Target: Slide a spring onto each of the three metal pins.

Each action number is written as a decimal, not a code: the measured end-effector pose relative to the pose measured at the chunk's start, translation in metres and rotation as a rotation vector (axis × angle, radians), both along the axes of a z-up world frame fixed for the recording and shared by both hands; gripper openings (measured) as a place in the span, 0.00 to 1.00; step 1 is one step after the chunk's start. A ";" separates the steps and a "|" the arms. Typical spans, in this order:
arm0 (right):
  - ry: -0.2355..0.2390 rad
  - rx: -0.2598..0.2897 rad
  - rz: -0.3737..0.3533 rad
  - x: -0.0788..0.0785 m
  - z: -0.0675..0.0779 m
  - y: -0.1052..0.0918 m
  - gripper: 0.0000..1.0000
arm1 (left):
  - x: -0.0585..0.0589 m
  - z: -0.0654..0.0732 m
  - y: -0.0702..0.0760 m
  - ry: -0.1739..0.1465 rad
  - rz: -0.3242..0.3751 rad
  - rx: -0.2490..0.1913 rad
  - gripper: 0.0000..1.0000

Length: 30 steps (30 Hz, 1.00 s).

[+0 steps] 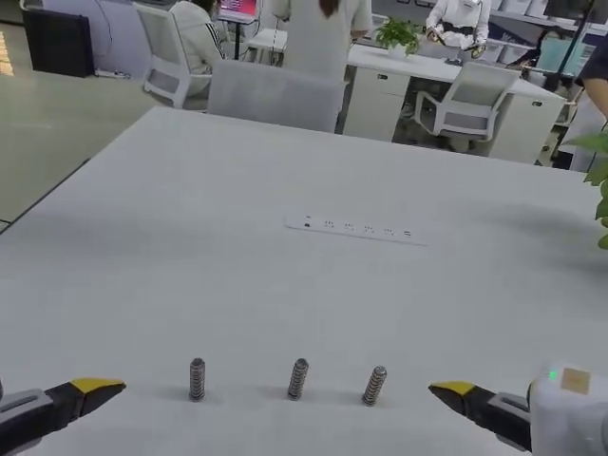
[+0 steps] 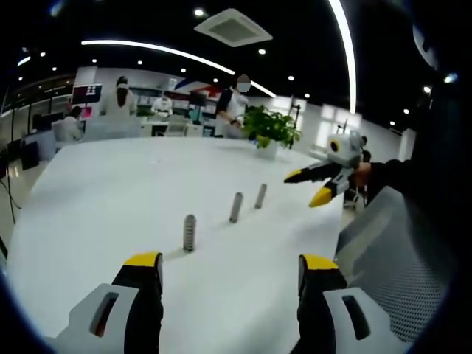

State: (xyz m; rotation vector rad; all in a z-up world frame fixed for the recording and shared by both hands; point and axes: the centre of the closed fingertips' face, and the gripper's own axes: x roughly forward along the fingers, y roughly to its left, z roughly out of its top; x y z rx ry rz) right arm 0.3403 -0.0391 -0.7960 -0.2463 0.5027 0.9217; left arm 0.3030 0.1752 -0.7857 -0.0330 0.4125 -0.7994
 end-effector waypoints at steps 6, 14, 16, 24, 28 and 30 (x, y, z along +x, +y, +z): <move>0.007 -0.007 0.004 -0.001 -0.002 0.001 0.68 | 0.000 0.000 -0.002 0.001 -0.003 0.000 0.71; 0.003 -0.007 0.000 0.000 0.000 0.001 0.68 | -0.001 0.001 -0.004 0.003 -0.009 0.002 0.71; 0.003 -0.005 0.001 -0.001 0.000 0.002 0.68 | -0.001 0.001 -0.004 0.004 -0.011 -0.001 0.71; 0.008 -0.010 0.002 -0.004 -0.003 0.004 0.68 | -0.001 -0.001 -0.006 0.007 -0.022 -0.002 0.70; 0.000 -0.011 -0.007 -0.002 0.000 0.003 0.68 | -0.001 -0.001 -0.008 0.006 -0.030 -0.001 0.70; 0.000 -0.009 -0.009 -0.002 0.000 0.003 0.67 | -0.001 -0.001 -0.009 0.007 -0.034 0.000 0.70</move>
